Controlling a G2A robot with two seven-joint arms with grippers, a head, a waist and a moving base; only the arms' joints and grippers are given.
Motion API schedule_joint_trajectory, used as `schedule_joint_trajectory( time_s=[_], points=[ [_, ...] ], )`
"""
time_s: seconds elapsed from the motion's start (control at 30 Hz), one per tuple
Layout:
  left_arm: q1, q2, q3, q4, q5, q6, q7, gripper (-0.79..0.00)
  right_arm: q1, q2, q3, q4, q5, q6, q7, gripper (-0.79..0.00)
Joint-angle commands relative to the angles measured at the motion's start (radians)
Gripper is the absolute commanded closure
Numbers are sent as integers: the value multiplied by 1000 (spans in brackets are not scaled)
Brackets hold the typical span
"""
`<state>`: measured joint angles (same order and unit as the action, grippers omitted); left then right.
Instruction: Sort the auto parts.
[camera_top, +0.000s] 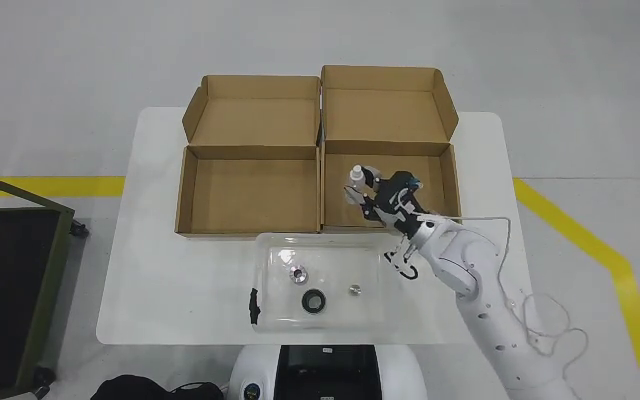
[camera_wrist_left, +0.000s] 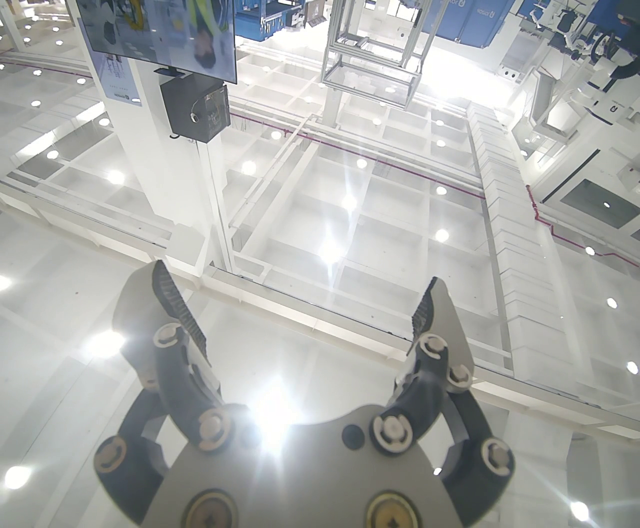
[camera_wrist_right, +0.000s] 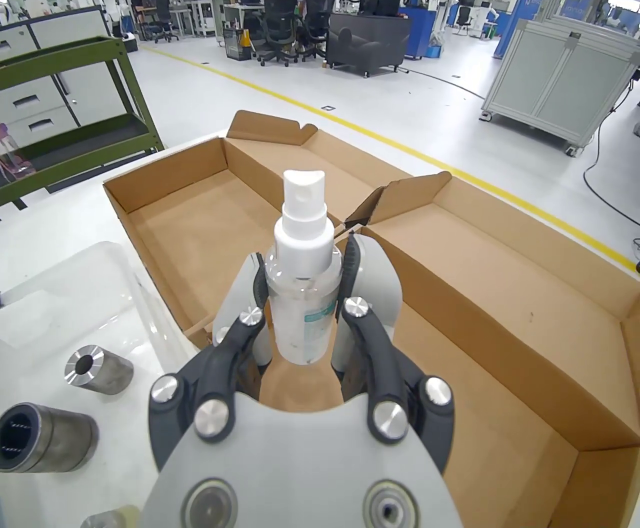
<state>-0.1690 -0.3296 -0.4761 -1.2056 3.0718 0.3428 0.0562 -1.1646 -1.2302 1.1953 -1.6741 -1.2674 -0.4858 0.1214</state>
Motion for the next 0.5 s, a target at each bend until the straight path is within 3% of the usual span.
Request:
schedule_joint_trajectory(
  time_s=[0.0,0.47],
  points=[
    [0,0,0,0,0,0,0,-785,19,-3,-16,21,4,8,13,0],
    [0,0,0,0,0,0,0,-785,122,-25,-98,169,-5,47,51,0]
  ],
)
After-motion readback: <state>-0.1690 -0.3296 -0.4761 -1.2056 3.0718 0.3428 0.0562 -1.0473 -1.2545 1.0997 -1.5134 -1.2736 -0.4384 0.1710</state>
